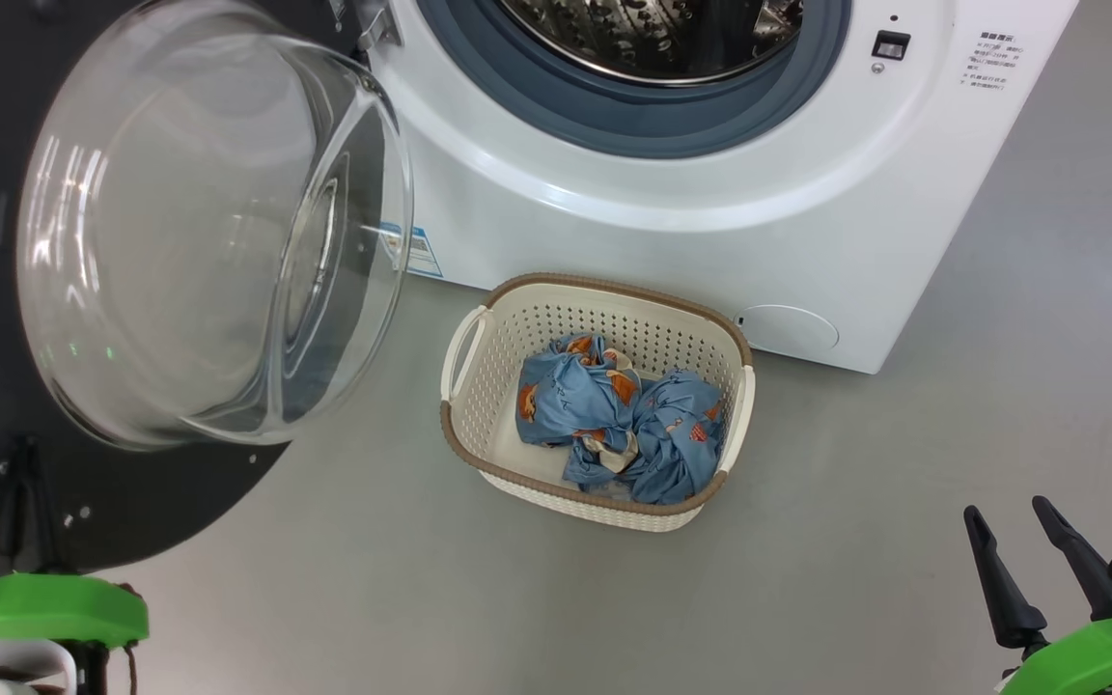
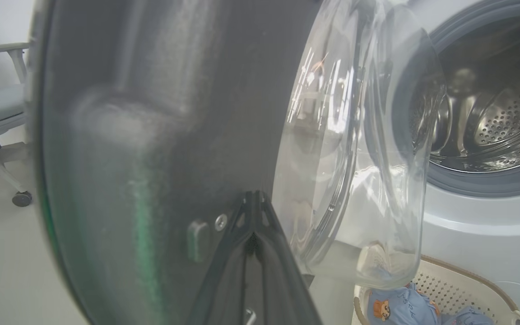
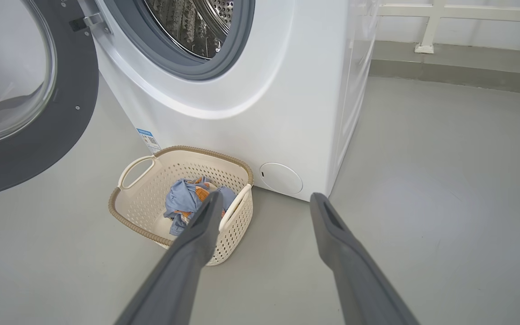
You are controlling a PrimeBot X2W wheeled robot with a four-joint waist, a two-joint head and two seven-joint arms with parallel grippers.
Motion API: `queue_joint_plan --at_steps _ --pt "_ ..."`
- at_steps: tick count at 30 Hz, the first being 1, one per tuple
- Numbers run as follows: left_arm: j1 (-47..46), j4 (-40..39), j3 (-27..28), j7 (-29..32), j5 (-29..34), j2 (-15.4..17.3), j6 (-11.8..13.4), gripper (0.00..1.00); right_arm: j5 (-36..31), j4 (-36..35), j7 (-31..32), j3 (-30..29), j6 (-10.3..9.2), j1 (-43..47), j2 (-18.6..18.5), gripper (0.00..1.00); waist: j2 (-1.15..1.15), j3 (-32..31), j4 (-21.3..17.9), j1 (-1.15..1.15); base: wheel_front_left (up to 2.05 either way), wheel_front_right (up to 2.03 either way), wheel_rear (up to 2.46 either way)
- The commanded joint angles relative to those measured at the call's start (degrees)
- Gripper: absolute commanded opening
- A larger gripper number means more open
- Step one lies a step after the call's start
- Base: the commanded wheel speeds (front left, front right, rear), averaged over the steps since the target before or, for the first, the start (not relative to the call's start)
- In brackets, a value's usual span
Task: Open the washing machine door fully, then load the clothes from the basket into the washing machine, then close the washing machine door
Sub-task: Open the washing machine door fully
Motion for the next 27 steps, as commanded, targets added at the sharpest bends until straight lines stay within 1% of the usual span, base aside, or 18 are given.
queue_joint_plan --at_steps 1,7,15,17,27 --pt "-3.0 0.4 4.0 -0.4 0.9 3.1 0.2 0.0 -0.4 -1.4 -0.8 0.8 0.08 -1.5 -1.3 1.0 0.0 0.1 0.0 0.0 0.0 0.0 0.0" --pt "-4.6 2.8 7.4 -0.4 1.6 3.3 -0.6 0.0 -0.4 -1.5 -0.8 1.0 0.08 -1.6 -1.4 1.0 0.0 0.1 -0.4 0.0 0.0 0.0 0.0" --pt "-8.1 6.9 11.9 -0.4 3.6 3.8 -2.3 0.0 -0.5 -1.9 -0.8 1.2 0.08 -1.9 -1.6 1.0 0.0 1.1 -0.7 0.0 0.0 0.0 0.0" --pt "-9.9 8.9 13.5 -0.4 4.4 4.3 -3.0 0.0 -0.5 -1.9 -0.8 1.2 0.08 -2.1 -1.9 1.0 0.0 1.7 -0.8 0.0 0.0 0.0 0.0" --pt "-15.1 15.4 18.1 -0.4 7.7 5.5 -4.6 0.0 -0.7 -2.2 -0.8 1.5 0.08 -3.0 -2.9 1.0 0.0 3.9 -1.3 0.0 0.0 0.0 0.0"
